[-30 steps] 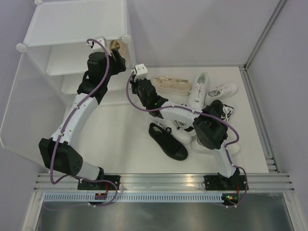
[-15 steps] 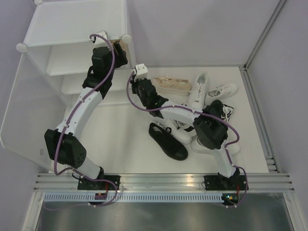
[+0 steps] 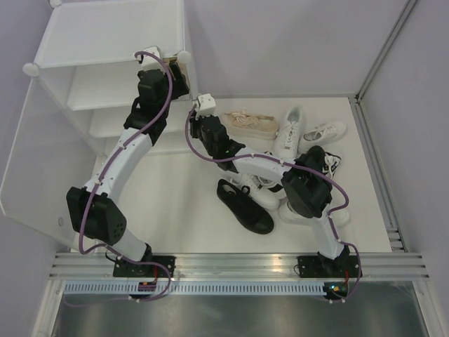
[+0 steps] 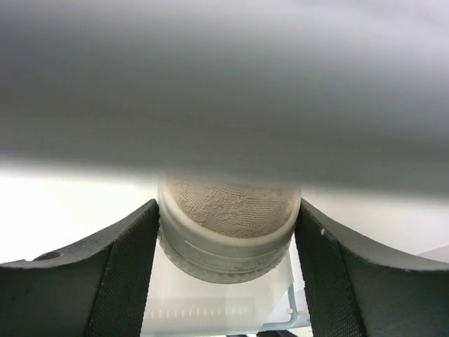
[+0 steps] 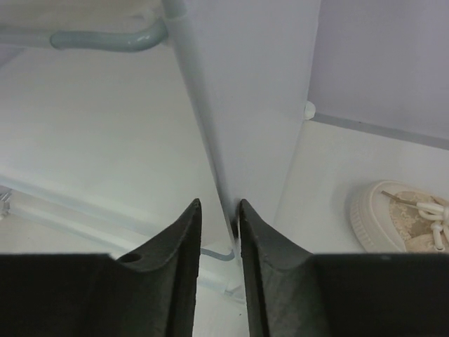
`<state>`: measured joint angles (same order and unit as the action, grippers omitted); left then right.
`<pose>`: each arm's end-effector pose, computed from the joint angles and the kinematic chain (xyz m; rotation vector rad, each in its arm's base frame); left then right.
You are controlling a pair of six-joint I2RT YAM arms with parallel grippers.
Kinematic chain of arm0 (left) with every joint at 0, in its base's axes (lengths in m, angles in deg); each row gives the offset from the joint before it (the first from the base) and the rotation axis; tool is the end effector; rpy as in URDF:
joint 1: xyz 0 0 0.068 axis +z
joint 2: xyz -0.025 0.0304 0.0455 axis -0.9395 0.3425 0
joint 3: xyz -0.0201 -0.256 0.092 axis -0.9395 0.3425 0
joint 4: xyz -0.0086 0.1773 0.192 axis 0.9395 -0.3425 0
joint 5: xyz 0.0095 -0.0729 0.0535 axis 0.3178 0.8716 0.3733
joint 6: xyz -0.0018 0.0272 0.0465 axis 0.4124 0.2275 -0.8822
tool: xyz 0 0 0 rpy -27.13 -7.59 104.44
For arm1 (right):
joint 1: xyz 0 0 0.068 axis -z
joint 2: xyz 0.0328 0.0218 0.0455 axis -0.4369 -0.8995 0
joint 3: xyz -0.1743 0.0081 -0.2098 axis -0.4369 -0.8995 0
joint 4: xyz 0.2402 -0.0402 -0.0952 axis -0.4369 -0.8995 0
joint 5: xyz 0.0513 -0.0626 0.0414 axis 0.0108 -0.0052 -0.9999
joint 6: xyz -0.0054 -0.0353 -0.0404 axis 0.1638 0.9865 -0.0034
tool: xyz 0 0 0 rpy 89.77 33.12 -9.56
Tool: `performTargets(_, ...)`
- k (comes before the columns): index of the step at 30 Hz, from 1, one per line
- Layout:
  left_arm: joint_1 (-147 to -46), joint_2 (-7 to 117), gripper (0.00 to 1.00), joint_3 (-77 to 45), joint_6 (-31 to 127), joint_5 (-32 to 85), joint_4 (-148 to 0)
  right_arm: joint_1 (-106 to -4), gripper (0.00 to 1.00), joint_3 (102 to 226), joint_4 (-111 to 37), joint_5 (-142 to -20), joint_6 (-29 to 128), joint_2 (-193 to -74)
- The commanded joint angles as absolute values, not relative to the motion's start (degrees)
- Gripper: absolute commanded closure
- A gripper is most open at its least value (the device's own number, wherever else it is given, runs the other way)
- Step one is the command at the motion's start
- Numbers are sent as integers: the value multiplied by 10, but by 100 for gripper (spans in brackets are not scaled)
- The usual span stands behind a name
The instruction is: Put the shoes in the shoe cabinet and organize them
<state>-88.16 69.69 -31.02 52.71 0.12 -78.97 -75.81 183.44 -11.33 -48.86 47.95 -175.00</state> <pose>0.3601 -0.1068 0.4144 -0.2120 1.6560 -0.1980 0.3416 0.3826 0.2725 -0.2521 1.6036 0.4397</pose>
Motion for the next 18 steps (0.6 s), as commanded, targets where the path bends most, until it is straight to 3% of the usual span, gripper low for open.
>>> performTargets(1,-904,672,23,-300,526,59,-737,-770,65,1833,-117,-525,454,-1728)
performTargets(4,-903,655,14,-295,525,51,-752,-770,52,1832,-117,-526,458,-1726)
performTargets(9,-903,627,2,-280,523,33,-781,-770,41,1833,-121,-524,464,-1718)
performTargets(10,-903,622,0,-277,522,31,-781,-770,35,1831,-122,-525,464,-1715)
performTargets(18,-903,569,0,-272,530,42,-839,-770,19,1803,-137,-526,474,-1668)
